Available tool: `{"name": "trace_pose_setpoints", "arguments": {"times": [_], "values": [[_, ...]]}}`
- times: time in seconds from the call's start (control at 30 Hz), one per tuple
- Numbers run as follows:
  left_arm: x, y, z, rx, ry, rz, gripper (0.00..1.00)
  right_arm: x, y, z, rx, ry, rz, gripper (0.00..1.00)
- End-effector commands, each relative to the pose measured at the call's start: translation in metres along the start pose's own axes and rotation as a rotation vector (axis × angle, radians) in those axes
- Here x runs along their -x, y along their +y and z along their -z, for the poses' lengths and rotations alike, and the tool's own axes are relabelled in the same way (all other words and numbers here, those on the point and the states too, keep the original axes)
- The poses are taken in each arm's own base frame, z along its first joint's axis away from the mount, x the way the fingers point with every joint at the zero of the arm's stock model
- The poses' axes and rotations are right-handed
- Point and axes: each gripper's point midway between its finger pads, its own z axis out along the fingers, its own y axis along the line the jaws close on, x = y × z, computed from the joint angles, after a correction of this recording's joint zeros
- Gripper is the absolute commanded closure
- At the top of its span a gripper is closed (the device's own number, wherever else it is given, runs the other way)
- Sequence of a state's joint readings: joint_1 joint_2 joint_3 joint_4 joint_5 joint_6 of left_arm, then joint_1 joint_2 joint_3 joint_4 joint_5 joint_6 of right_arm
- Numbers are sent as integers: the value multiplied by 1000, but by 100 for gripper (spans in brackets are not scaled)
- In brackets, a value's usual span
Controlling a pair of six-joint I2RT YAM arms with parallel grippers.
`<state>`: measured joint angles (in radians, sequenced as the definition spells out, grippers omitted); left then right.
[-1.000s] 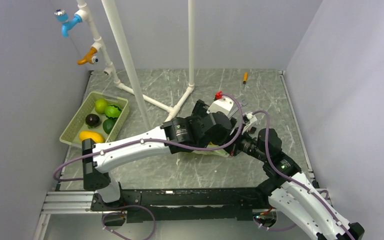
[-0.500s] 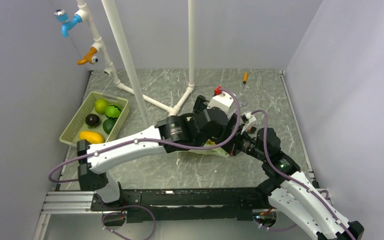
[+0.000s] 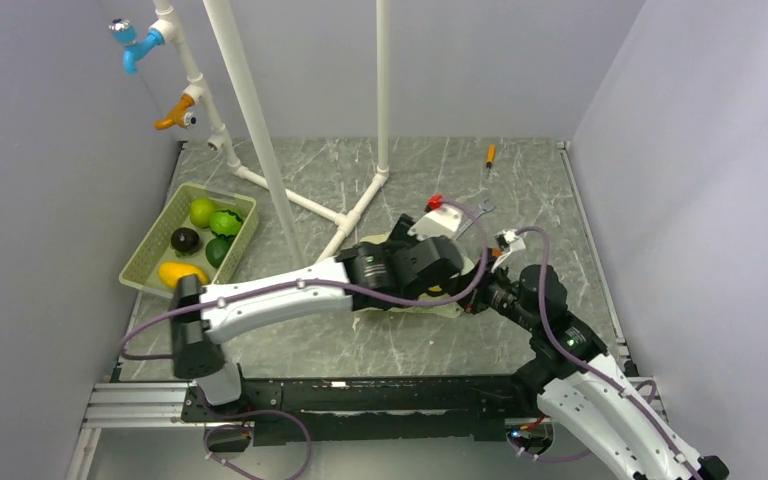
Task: Take the fake fruits out of the plastic bag
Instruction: Untie the plastic bag at the center of the board.
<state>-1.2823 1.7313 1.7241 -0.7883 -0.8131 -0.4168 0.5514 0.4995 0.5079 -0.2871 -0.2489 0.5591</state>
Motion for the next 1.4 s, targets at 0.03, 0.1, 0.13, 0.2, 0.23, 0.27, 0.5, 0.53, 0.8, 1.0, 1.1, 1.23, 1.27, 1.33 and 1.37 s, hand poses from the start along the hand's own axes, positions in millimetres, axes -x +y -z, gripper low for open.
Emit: {"name": "trace_pose_setpoints", "arguments": {"times": [0.03,0.1,0.13,0.2,0.23,0.27,0.5,0.53,0.8,1.0,1.1,1.23,1.27,1.33,1.37], "values": [[5,54,49,-70,-122,172,62,15,-39,18,-236,-169,-164,100],[-6,59,60,-155,-151,227,85,19,-57,30,-333,-253,-253,100],[-16,61,64,-186,-155,254,89,18,-61,35,-353,-279,-294,100],[-28,61,72,-270,-186,332,100,18,-65,45,-362,-324,-351,100],[-37,59,74,-314,-196,363,100,15,-65,48,-356,-334,-379,100],[-45,57,78,-359,-210,390,100,12,-65,51,-351,-341,-409,100],[-98,30,89,-618,-228,445,100,-5,-21,52,-109,-222,-388,53],[-98,29,92,-644,-240,449,100,-7,-9,50,-56,-175,-325,44],[-101,21,96,-691,-235,430,100,46,12,51,-156,32,134,11],[-105,15,90,-687,-206,441,100,128,34,56,-247,-38,285,1],[-111,15,87,-679,-193,448,100,150,72,46,-92,-81,269,1],[-113,17,86,-670,-192,460,100,135,105,11,143,-29,150,3],[-113,17,86,-669,-193,461,100,120,99,-2,157,14,98,6],[-113,19,86,-665,-196,466,100,92,91,-21,184,101,4,30],[-113,19,86,-662,-198,468,100,75,88,-28,206,154,-39,44]]}}
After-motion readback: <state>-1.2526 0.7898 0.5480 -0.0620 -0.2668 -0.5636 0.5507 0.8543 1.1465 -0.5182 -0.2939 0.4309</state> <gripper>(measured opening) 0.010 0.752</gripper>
